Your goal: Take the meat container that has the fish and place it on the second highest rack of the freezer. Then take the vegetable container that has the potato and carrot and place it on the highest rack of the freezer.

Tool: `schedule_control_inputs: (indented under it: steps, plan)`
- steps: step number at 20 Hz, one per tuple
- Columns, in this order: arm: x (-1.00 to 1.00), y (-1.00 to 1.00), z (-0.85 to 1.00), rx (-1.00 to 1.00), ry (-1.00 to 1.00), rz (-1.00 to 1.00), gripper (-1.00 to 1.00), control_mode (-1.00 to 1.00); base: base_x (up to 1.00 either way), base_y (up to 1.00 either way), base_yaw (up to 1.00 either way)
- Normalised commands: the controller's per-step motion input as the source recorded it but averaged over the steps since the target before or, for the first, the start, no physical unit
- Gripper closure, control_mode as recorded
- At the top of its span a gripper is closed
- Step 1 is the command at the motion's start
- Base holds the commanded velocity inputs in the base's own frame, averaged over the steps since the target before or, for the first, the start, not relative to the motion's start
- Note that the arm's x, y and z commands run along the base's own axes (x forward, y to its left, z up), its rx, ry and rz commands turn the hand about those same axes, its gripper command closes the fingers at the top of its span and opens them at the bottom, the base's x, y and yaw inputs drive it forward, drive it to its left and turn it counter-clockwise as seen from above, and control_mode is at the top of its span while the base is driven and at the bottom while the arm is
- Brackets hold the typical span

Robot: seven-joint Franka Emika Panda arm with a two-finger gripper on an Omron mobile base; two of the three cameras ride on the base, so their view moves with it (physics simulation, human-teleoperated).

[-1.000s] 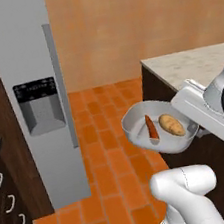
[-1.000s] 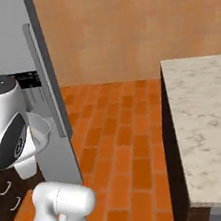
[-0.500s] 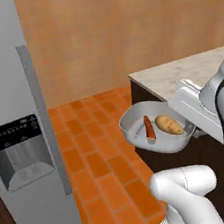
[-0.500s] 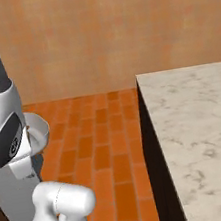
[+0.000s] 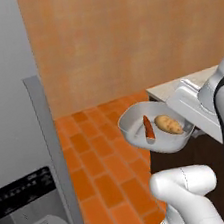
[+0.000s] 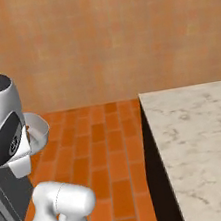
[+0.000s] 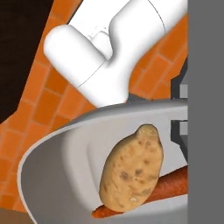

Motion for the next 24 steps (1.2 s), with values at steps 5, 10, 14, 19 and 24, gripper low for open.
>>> schedule_control_inputs:
  steps: [5, 10, 14, 19, 24]
  plan:
    - [0.00, 0.00, 0.00, 0.00, 0.00, 0.00, 1.00, 1.00, 1.00, -0.26, 0.04]
    - [0.00, 0.00, 0.00, 0.00, 0.00, 0.00, 1.00, 1.00, 1.00, -0.51, 0.31]
    - [0.00, 0.00, 0.00, 0.00, 0.00, 0.00, 1.00, 1.00, 1.00, -0.07, 0.44]
    - [0.00, 0.00, 0.00, 0.00, 0.00, 0.00, 1.00, 1.00, 1.00, 0.00, 0.47]
    - [0.00, 0.00, 0.00, 0.00, 0.00, 0.00, 1.00, 1.00, 0.82, 0.00, 0.67]
